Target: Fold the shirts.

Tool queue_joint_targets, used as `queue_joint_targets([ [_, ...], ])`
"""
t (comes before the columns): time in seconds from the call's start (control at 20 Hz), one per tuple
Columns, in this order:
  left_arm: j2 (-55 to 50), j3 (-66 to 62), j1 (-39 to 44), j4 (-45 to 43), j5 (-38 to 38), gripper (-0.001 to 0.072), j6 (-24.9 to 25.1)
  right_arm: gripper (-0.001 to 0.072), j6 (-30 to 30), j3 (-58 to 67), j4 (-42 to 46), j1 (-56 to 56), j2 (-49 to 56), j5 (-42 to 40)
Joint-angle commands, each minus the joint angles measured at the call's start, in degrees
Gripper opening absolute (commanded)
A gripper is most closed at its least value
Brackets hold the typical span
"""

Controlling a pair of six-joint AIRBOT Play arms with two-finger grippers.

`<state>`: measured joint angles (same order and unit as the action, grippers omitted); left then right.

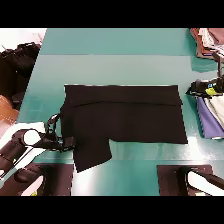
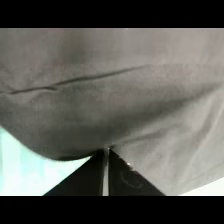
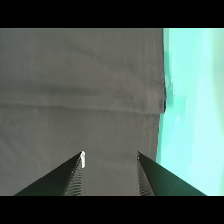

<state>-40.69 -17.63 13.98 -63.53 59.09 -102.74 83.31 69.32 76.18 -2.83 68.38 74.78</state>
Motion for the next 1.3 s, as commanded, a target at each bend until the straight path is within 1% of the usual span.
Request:
queue_joint_targets([
  [0.0, 0.3, -3.2, 0.0, 2.2, -0.2, 0.0025, 1.1, 0.0386, -1.6, -1.8, 0.4, -2.6, -0.8, 6.0],
  [0.1, 0.3, -6.8, 0.0, 2.2, 1.4, 0.0025, 2.7, 0.0386, -2.1, -8.1, 0.5, -7.0, -3.9, 6.9],
  [0.25, 0.3, -11.1, 0.0, 2.2, 1.4, 0.0025, 3.3, 0.0389, -2.1, -21.2, 0.4, -16.3, -9.4, 7.1],
  [0.4, 0.3, -12.0, 0.0, 2.3, -0.1, 0.0025, 3.8, 0.0390, -2.3, -31.4, -0.2, -24.8, -10.5, 7.9],
  [0.5, 0.3, -12.0, 0.0, 2.3, 0.0, 0.0025, 3.8, 0.0389, -2.5, -35.7, -1.4, -27.8, -10.5, 7.3],
  [0.7, 0.3, -12.0, 0.0, 2.3, 0.0, 0.0025, 3.8, 0.0387, -2.9, -39.5, -6.1, -28.3, -10.5, 3.6],
  [0.9, 0.3, -12.0, 0.0, 2.3, -0.1, 0.0026, 3.8, 0.0375, -2.8, -39.6, -6.2, -24.1, -10.5, 1.4],
  [1.0, 0.3, -12.0, 0.0, 2.3, -0.1, 0.0026, 3.8, 0.0269, -2.8, -39.6, -6.2, -21.6, -10.5, -0.1],
  [1.05, 0.3, -12.0, 0.0, 2.3, -0.1, 0.0026, 4.2, 0.0246, -2.8, -39.6, -6.2, -20.6, -10.5, -1.1],
  [1.1, 0.3, -12.0, 0.0, 2.2, 0.0, 0.0026, 4.3, 0.0187, -2.8, -39.6, -6.2, -19.8, -10.5, -1.7],
  [1.15, 0.3, -12.0, 0.0, 2.1, 0.2, 0.0025, 4.3, 0.0170, -2.8, -39.6, -6.2, -19.2, -10.5, -2.3],
  [1.25, 0.3, -12.0, 0.0, 1.6, 1.0, 0.0025, 5.3, 0.0014, -2.8, -39.6, -6.0, -18.3, -10.5, -2.8],
])
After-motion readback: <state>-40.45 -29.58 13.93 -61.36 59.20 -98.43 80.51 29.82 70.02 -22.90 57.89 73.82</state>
